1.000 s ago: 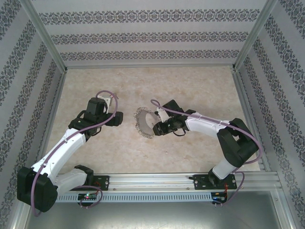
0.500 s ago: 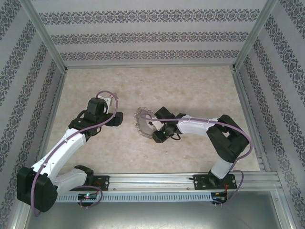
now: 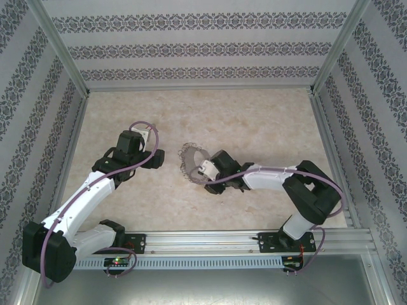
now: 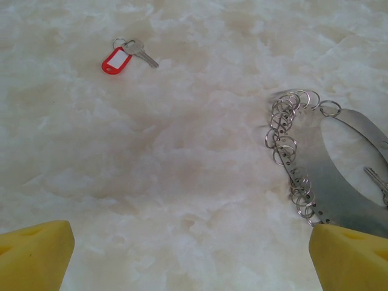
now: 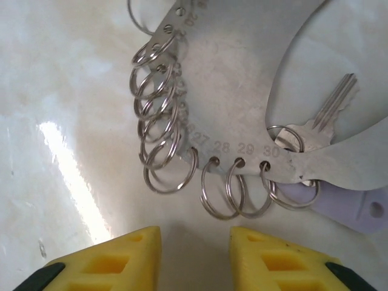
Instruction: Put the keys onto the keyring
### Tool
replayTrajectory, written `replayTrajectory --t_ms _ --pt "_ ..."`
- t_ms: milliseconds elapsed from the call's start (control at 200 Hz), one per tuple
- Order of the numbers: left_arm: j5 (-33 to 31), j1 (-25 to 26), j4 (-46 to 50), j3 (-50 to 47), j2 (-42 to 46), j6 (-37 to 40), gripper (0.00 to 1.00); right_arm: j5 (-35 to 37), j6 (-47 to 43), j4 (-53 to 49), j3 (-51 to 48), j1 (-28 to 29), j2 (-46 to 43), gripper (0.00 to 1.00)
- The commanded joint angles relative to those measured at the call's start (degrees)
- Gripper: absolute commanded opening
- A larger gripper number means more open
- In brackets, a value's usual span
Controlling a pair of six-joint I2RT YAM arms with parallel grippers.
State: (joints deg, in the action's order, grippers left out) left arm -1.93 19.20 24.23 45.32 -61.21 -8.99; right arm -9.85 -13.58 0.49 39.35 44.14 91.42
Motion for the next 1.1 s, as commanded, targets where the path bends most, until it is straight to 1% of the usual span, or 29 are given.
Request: replayTrajectory --t_ms 0,55,130,230,415,569,654,719,744,924,1099 --pt "-2.0 0.98 1.86 0.49 1.34 1.18 1.0 1.53 -8.12 17.3 -5.82 0.23 -2.76 0.35" --pt "-2.11 0.97 1.78 0.38 1.82 1.0 1.0 -1.0 -11.62 19.79 -7.27 0.19 -2.87 0.34" --pt "-2.02 1.04 1.39 0.1 2.41 0.91 1.0 0.9 -13.67 24.84 -9.14 0.75 -2.21 0.33" --pt "-1.93 1.09 1.22 -0.15 2.68 0.95 1.0 0.79 -16.13 31.64 -11.68 0.35 -0.93 0.3" --pt "-1.84 1.07 1.52 -0.09 2.63 0.99 1.0 0.57 -18.02 33.67 -11.78 0.25 1.62 0.28" --pt "-1.85 1.08 1.52 -0.16 2.59 1.17 1.0 2.05 -17.58 35.8 -12.32 0.33 1.86 0.2" --pt "-1.84 1.05 1.52 -0.14 2.59 1.26 1.0 2.35 -17.2 36.07 -12.58 0.41 1.29 0.21" --pt "-1.76 1.02 1.61 -0.14 2.65 1.35 1.0 2.59 -16.71 36.05 -13.03 0.51 0.54 0.28" --pt "-1.69 1.1 1.6 -0.1 2.67 1.35 1.0 2.95 -16.45 36.07 -13.19 0.67 0.36 0.29" --pt "-1.49 1.09 1.61 -0.13 2.85 1.05 1.0 8.68 -14.74 36.78 -15.37 4.21 -0.96 0.32" --pt "-1.1 1.18 1.27 -0.35 2.85 1.08 1.0 12.34 -12.63 36.63 -14.45 4.46 0.21 0.31"
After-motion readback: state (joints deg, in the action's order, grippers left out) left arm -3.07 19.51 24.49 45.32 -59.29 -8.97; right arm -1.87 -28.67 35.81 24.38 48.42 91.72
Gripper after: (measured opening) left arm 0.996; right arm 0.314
